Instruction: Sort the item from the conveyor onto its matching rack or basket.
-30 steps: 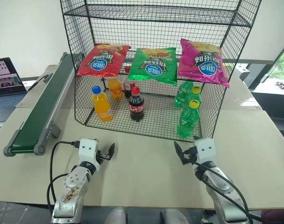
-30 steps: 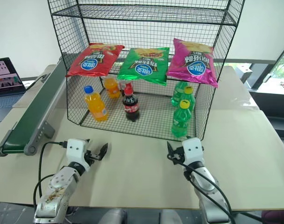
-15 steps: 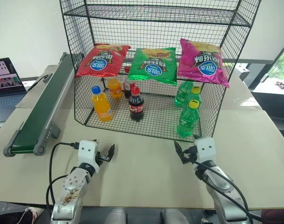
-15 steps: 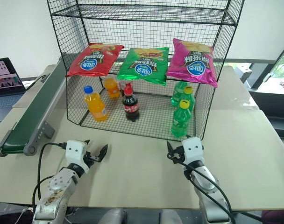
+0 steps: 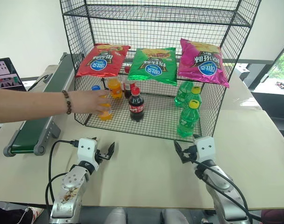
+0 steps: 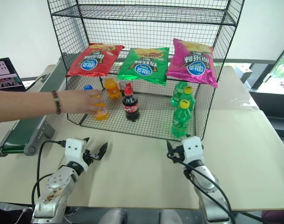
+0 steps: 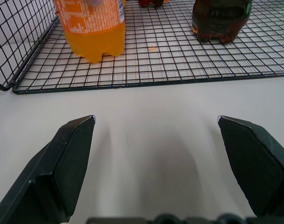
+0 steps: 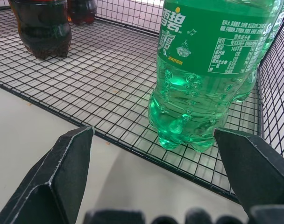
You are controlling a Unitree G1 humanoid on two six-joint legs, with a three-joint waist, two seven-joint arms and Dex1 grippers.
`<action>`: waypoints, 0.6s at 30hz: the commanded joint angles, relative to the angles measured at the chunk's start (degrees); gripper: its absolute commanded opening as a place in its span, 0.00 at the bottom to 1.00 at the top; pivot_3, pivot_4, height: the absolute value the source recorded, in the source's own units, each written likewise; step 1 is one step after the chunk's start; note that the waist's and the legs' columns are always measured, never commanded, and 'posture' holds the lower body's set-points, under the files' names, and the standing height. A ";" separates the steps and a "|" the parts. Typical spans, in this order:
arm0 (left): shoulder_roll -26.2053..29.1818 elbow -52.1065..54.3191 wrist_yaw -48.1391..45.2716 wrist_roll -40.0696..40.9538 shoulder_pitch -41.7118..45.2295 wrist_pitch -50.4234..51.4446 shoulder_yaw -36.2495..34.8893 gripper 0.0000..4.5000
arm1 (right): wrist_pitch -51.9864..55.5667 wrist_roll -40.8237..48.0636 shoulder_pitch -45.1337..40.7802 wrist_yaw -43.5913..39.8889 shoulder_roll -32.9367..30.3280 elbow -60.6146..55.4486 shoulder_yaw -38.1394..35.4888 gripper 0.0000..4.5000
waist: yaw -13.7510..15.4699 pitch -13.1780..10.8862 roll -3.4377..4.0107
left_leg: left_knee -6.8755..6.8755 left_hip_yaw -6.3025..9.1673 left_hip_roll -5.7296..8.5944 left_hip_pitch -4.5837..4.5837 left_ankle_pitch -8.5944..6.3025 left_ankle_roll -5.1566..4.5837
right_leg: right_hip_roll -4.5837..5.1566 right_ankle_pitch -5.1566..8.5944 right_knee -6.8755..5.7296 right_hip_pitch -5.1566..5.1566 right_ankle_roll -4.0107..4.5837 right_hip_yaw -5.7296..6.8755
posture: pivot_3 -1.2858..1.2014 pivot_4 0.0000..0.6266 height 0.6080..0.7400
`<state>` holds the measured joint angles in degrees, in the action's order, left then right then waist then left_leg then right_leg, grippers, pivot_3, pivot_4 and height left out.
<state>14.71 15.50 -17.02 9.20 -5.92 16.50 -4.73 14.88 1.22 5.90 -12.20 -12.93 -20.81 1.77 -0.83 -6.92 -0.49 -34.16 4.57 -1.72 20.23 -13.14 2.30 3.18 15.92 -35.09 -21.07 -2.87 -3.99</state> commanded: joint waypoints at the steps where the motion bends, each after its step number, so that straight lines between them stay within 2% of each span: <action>1: 0.65 1.60 -0.42 0.42 -0.12 -1.23 -0.85 0.99 | -0.52 -0.12 -0.11 0.17 0.11 -2.61 -0.05 1.00 | 0.00 0.00 0.00 | 0.00 0.00 0.00 0.00 0.00 0.00 | 0.00 0.00 0.00 0.00 0.00 0.00 | 0.52 0.24 0.98; 18: 0.35 1.99 -1.06 0.65 -0.61 -1.91 -0.96 0.99 | -0.90 0.01 -0.80 -0.58 -0.12 -1.79 0.60 1.00 | 0.01 0.00 0.00 | 0.00 0.00 0.00 0.00 0.00 0.00 | 0.00 -0.01 0.00 0.00 0.01 0.00 | 0.52 0.24 0.98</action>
<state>14.88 15.50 -17.85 9.22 -6.83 16.29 -5.16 14.89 1.23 5.65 -12.48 -12.93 -20.81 2.39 -0.82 -6.92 -0.49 -34.16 4.57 -1.72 20.23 -13.14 2.30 3.18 15.91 -35.09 -21.07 -2.86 -3.99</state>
